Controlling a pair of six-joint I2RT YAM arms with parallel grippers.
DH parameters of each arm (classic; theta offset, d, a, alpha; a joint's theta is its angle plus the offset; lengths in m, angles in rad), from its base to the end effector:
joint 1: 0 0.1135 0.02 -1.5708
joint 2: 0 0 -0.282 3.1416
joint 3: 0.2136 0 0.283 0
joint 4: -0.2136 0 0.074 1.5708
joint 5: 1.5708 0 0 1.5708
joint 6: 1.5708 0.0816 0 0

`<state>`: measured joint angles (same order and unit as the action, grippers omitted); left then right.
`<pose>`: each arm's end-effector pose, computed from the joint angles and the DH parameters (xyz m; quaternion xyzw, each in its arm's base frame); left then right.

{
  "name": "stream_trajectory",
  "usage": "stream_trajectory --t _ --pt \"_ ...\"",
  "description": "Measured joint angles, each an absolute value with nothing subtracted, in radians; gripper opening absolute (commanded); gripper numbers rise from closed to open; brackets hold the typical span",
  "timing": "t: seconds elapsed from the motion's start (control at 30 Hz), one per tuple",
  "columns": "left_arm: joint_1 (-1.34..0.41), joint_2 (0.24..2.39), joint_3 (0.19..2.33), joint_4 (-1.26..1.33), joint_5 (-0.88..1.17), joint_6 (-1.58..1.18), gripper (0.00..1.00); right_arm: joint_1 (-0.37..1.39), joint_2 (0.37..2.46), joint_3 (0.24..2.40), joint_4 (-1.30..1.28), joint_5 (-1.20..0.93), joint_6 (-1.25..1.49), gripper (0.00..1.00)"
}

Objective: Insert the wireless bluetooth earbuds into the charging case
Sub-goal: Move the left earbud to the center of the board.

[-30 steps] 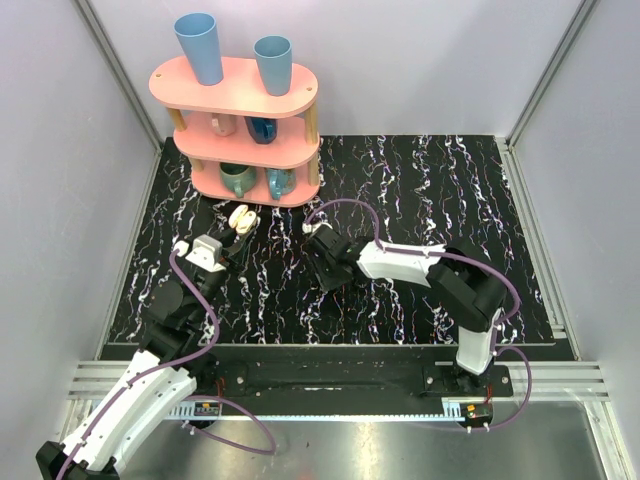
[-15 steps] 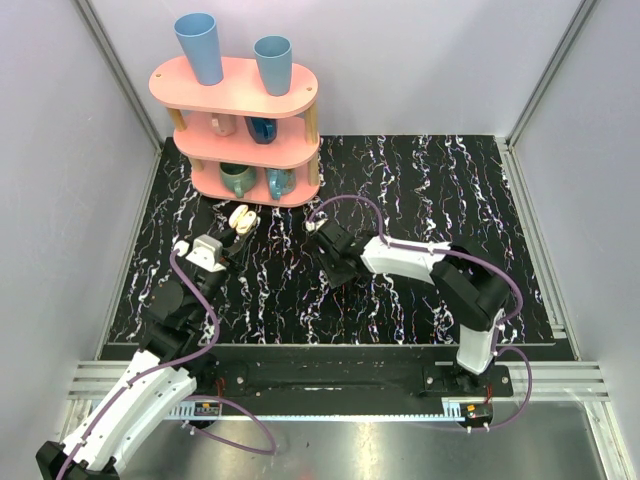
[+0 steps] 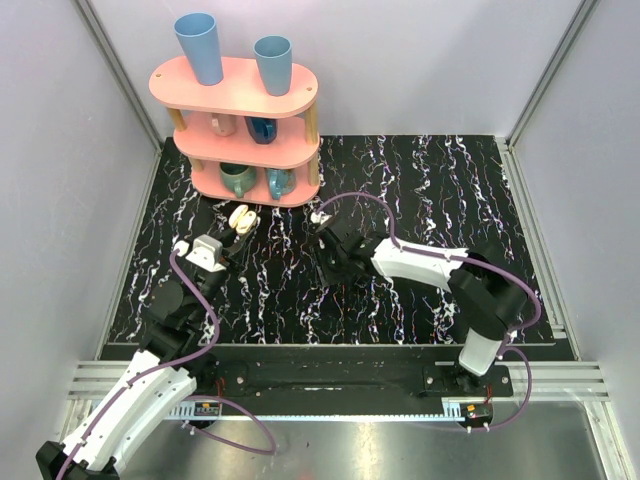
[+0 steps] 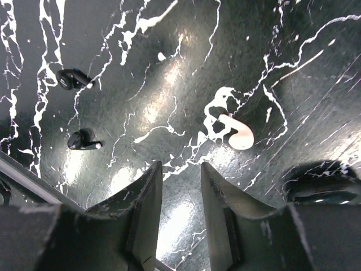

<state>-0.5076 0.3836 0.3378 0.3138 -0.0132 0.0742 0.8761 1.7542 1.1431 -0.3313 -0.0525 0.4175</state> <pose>0.1644 -0.0902 0.3075 0.1689 0.5823 -0.1671 0.7775 0.2680 0.3283 0.1554 -0.2240 0.9240 0.2061 0.2315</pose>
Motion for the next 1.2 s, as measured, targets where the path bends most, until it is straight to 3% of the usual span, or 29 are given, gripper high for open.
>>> stream_trajectory --t 0.53,1.2 --pt "-0.508 0.383 0.338 0.31 -0.014 0.074 0.0 0.862 1.829 1.111 -0.303 -0.046 0.466 0.47" --pt "-0.508 0.383 0.338 0.306 -0.016 0.074 0.0 0.799 1.896 1.182 -0.266 -0.036 0.437 0.48"
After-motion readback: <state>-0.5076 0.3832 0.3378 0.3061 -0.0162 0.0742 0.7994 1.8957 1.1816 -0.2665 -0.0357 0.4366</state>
